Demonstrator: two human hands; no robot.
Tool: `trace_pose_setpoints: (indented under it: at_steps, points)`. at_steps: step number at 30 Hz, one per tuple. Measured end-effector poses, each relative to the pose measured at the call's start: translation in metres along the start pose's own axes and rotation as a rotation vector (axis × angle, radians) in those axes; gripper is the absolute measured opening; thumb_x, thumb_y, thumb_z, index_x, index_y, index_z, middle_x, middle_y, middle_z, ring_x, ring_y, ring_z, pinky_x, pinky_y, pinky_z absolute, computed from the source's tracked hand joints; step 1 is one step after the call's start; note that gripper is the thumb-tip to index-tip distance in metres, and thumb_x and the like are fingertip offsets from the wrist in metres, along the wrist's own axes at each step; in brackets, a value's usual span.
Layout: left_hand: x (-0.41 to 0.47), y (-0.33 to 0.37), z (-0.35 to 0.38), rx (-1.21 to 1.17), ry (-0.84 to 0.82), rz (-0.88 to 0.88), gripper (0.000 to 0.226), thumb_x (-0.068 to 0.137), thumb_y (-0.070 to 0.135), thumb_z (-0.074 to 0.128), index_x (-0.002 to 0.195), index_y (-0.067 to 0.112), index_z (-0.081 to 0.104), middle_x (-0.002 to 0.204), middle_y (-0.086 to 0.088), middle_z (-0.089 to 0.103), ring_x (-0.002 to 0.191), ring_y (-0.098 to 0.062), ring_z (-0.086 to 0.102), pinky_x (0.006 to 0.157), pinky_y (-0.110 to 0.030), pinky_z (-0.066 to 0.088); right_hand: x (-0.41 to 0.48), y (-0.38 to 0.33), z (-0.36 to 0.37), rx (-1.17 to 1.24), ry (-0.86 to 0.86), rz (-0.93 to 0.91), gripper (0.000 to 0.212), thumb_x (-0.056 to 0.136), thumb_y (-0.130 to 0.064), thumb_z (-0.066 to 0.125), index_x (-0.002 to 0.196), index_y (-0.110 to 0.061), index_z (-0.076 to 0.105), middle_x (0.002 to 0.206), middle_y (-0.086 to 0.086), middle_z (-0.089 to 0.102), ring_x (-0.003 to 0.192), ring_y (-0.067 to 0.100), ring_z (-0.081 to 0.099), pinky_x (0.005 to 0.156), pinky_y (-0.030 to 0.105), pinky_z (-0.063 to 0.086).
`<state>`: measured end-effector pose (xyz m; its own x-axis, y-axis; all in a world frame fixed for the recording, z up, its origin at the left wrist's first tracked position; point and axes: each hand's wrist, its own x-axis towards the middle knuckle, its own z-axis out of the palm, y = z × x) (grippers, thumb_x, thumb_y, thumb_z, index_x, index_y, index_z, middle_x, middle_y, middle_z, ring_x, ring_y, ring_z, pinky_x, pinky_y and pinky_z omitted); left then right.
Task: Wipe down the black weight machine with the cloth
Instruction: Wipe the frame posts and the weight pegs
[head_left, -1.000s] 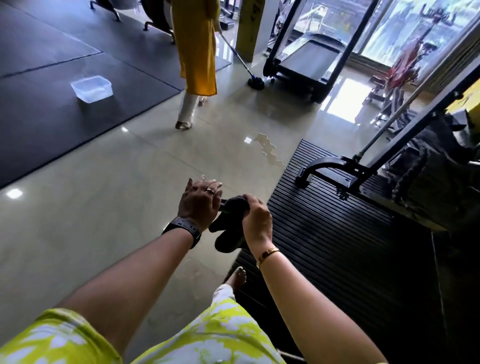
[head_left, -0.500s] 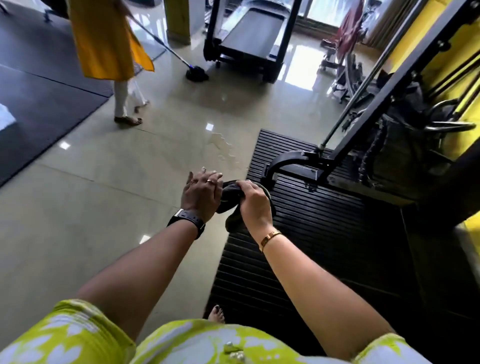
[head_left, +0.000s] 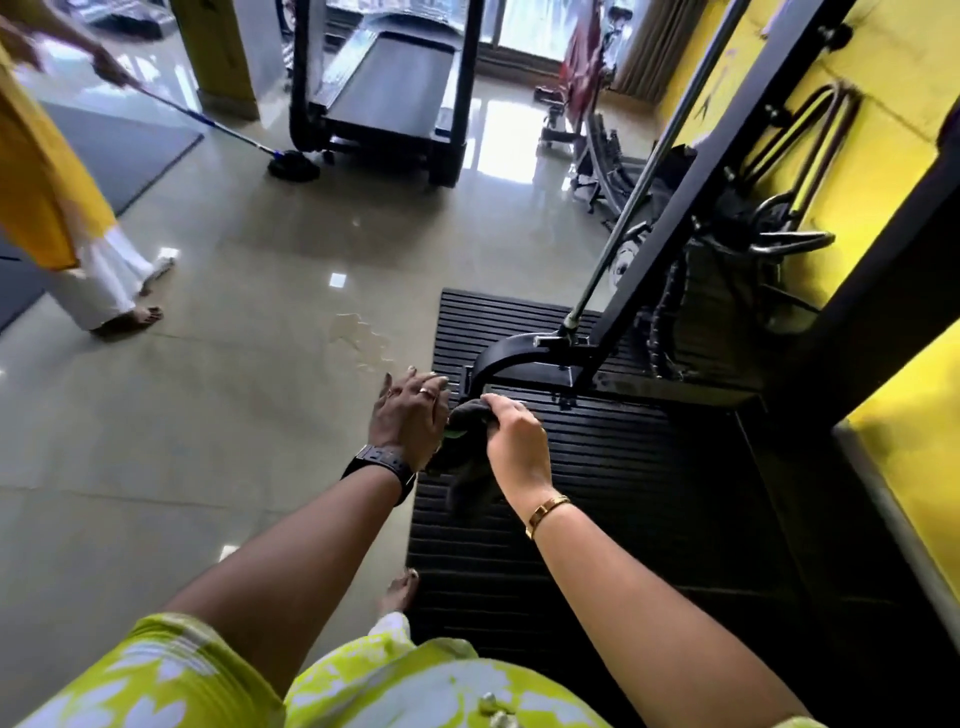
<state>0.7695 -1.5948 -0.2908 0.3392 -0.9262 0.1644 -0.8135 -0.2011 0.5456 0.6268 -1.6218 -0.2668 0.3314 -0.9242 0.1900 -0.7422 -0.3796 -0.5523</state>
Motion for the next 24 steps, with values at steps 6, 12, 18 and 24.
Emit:
trace_pose_setpoints:
  at_steps: [6, 12, 18, 24]
  points:
    - [0.121, 0.011, 0.029, -0.029, -0.054, 0.111, 0.062, 0.093, 0.044, 0.021, 0.126, 0.013, 0.064, 0.134, -0.008, 0.06, 0.134, -0.029, 0.045, 0.117, -0.038, 0.016, 0.103, 0.032, 0.004, -0.06, 0.046, 0.089, 0.038, 0.087, 0.006, 0.052, 0.12, -0.007, 0.066, 0.114, 0.014, 0.068, 0.105, 0.032, 0.063, 0.092, 0.035, 0.048]
    - [0.213, 0.047, 0.058, -0.031, -0.119, 0.227, 0.06, 0.094, 0.044, 0.024, 0.125, 0.013, 0.065, 0.132, -0.007, 0.061, 0.136, -0.029, 0.044, 0.117, -0.04, 0.019, 0.174, 0.068, -0.014, -0.073, 0.178, 0.216, 0.037, 0.086, 0.005, 0.056, 0.119, -0.008, 0.066, 0.11, 0.012, 0.069, 0.101, 0.032, 0.064, 0.087, 0.036, 0.051]
    - [0.273, 0.108, 0.099, -0.076, -0.126, 0.355, 0.06, 0.093, 0.046, 0.025, 0.117, 0.015, 0.07, 0.124, -0.007, 0.066, 0.128, -0.032, 0.052, 0.113, -0.047, 0.027, 0.229, 0.122, -0.049, -0.011, 0.35, 0.314, 0.026, 0.084, 0.001, 0.063, 0.109, -0.004, 0.07, 0.103, 0.014, 0.07, 0.098, 0.033, 0.065, 0.089, 0.035, 0.049]
    - [0.366, 0.19, 0.13, -0.109, -0.102, 0.45, 0.063, 0.092, 0.046, 0.021, 0.12, 0.015, 0.068, 0.126, -0.007, 0.065, 0.129, -0.031, 0.051, 0.114, -0.048, 0.029, 0.311, 0.186, -0.108, 0.036, 0.555, 0.284, 0.016, 0.082, 0.0, 0.069, 0.098, -0.001, 0.071, 0.091, 0.016, 0.072, 0.087, 0.034, 0.068, 0.08, 0.026, 0.044]
